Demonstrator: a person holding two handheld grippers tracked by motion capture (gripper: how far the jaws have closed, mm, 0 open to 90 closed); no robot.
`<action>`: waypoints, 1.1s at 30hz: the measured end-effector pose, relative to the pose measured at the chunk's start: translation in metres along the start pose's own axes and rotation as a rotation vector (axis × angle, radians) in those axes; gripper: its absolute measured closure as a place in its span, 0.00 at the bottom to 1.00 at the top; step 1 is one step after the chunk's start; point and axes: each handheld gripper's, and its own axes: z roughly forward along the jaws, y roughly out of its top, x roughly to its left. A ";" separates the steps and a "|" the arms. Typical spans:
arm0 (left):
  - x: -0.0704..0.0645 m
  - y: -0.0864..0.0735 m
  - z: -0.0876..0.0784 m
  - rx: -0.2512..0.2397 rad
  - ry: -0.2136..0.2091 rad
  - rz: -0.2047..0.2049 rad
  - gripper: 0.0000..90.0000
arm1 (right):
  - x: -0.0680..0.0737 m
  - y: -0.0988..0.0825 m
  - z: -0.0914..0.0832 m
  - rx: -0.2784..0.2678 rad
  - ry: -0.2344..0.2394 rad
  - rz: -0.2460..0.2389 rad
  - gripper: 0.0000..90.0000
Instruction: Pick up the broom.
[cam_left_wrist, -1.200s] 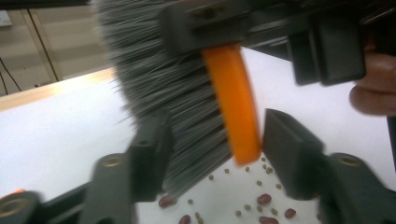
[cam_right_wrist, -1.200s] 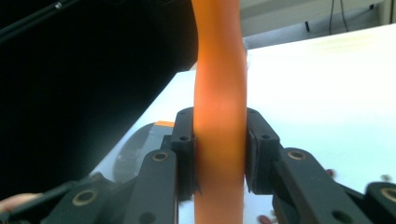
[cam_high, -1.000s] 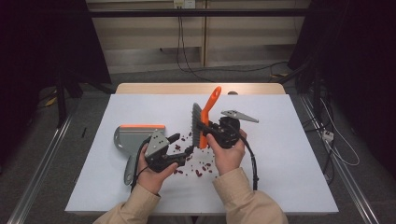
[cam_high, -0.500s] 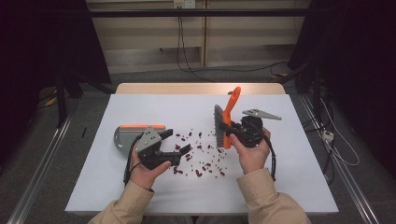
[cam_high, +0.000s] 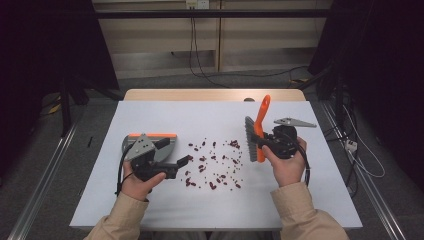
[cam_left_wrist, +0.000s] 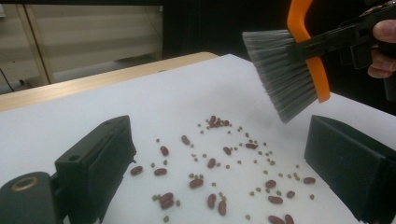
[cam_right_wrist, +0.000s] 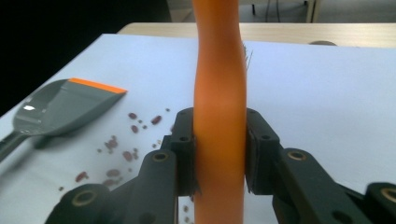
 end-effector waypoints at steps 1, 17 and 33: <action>0.001 -0.001 -0.002 0.002 0.002 -0.002 0.08 | -0.003 0.000 -0.001 0.009 -0.009 0.000 0.78; 0.020 -0.013 -0.019 0.012 0.028 -0.011 0.07 | -0.025 -0.011 0.011 0.166 -0.080 0.007 0.78; 0.026 -0.019 -0.016 0.033 0.042 -0.024 0.07 | -0.036 -0.007 0.054 0.199 -0.152 0.005 0.78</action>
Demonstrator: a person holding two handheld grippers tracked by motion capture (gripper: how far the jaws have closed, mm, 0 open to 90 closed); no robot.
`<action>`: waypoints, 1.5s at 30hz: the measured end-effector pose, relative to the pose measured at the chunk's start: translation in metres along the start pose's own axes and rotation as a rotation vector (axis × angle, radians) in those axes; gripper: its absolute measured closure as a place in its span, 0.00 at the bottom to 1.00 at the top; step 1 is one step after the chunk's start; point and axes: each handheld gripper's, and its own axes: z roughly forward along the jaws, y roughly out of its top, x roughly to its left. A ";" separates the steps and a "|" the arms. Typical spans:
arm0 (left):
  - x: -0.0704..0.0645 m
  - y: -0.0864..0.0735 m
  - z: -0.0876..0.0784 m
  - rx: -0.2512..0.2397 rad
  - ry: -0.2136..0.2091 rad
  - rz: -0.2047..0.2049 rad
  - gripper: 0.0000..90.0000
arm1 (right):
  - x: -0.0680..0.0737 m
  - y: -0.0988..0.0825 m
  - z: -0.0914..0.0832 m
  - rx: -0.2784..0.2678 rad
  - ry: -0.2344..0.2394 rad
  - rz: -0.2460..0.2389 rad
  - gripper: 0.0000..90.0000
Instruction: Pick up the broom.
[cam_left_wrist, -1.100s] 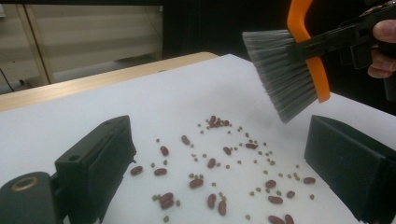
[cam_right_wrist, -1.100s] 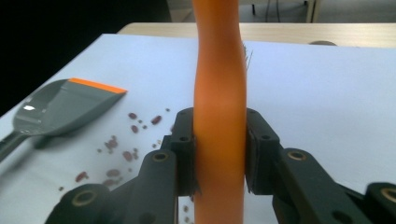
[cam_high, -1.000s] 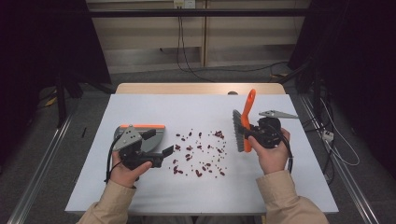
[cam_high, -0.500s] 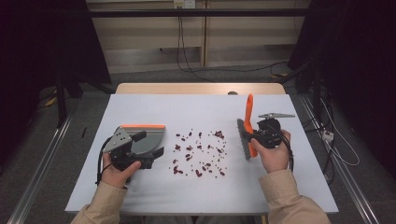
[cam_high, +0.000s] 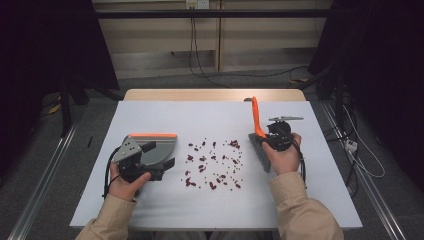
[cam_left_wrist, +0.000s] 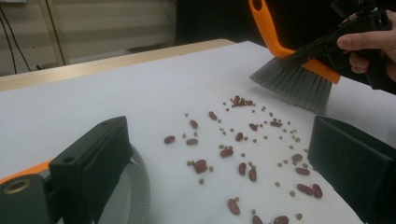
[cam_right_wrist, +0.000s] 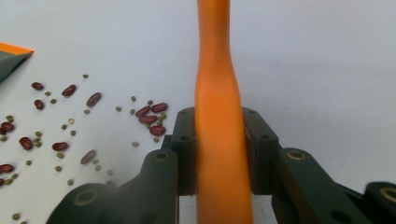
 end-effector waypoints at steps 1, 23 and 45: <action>0.000 0.000 0.000 0.003 0.002 0.000 0.07 | 0.000 0.001 0.001 0.003 -0.003 -0.006 0.78; 0.000 -0.001 0.000 0.004 0.009 0.005 0.07 | 0.007 0.000 0.009 0.019 -0.028 -0.102 0.67; -0.001 -0.001 0.001 0.004 0.013 0.007 0.07 | 0.003 -0.009 -0.006 0.095 -0.040 -0.121 0.74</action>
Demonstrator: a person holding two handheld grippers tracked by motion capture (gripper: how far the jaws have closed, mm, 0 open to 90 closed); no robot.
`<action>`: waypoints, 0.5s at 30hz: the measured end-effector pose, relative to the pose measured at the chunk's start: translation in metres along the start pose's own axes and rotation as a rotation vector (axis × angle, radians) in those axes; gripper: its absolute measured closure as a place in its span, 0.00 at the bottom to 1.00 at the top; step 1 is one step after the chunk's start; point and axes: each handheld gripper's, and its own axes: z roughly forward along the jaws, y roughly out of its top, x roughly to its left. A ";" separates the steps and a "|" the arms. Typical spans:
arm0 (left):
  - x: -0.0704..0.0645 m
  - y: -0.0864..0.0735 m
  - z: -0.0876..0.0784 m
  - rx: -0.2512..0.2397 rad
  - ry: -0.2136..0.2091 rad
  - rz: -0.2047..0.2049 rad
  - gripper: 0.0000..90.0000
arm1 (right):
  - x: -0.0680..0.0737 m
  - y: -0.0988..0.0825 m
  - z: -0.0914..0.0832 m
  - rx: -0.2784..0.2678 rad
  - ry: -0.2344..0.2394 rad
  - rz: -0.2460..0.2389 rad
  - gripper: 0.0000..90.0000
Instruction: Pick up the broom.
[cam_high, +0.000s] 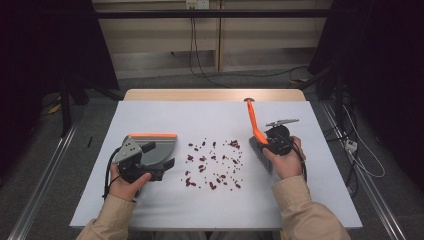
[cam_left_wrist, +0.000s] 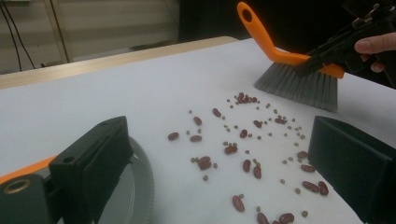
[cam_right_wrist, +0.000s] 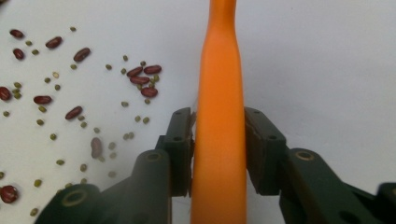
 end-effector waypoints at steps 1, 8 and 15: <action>0.000 0.000 0.000 0.000 0.001 -0.001 0.07 | 0.000 0.000 0.001 0.006 -0.001 -0.004 0.76; 0.001 0.000 -0.001 0.001 0.003 -0.002 0.07 | 0.000 0.000 0.004 0.010 -0.025 0.018 0.79; 0.003 -0.001 -0.003 0.002 0.006 0.001 0.07 | 0.001 -0.001 0.003 -0.007 -0.003 0.022 0.79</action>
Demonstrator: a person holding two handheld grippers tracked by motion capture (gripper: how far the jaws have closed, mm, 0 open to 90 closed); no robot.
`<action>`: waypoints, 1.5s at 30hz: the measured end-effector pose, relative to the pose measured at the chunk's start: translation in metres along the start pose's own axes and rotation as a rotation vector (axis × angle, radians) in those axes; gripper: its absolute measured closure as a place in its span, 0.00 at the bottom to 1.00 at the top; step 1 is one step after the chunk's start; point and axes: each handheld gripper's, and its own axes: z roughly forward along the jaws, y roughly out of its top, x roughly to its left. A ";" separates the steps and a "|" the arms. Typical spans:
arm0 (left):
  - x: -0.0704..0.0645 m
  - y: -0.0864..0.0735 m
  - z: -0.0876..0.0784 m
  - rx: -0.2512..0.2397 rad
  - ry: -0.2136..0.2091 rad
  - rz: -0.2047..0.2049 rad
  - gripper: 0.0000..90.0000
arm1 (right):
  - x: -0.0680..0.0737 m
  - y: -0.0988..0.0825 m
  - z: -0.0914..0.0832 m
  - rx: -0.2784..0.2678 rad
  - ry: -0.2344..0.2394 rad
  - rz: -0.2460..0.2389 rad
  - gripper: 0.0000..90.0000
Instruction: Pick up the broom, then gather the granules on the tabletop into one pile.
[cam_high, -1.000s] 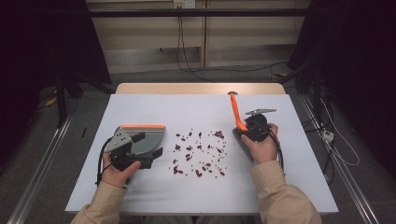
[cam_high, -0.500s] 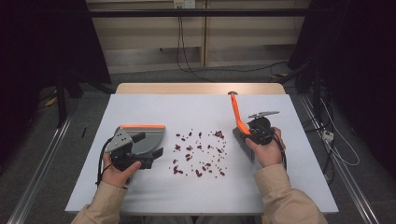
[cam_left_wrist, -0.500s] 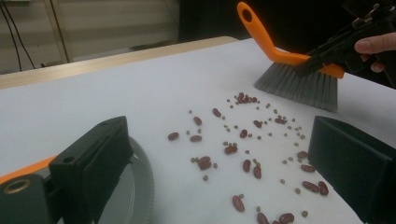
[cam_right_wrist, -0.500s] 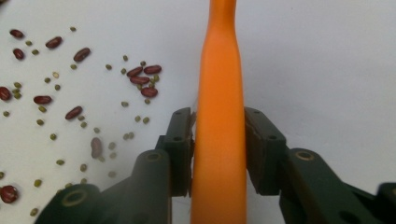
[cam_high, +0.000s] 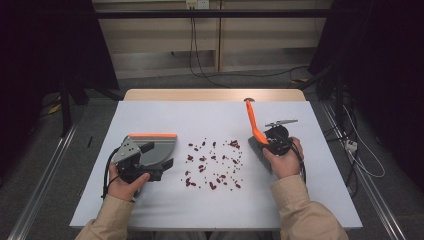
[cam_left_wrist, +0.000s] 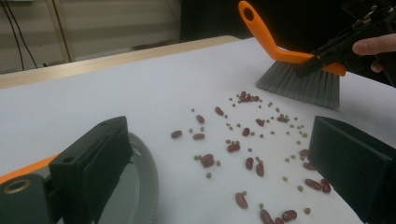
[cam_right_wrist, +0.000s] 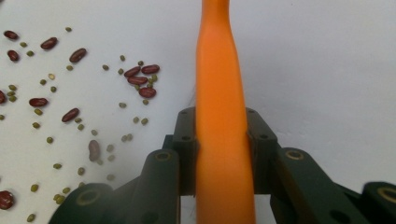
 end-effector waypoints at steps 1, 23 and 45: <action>0.001 0.000 0.000 -0.004 -0.001 0.000 0.07 | 0.000 0.000 -0.001 -0.011 0.002 0.000 0.79; 0.015 -0.015 -0.020 -0.009 -0.022 0.000 0.05 | 0.012 0.014 0.011 -0.113 0.043 -0.105 0.79; 0.016 -0.022 -0.025 0.000 -0.040 0.002 0.05 | 0.016 0.043 0.035 -0.177 0.033 -0.208 0.79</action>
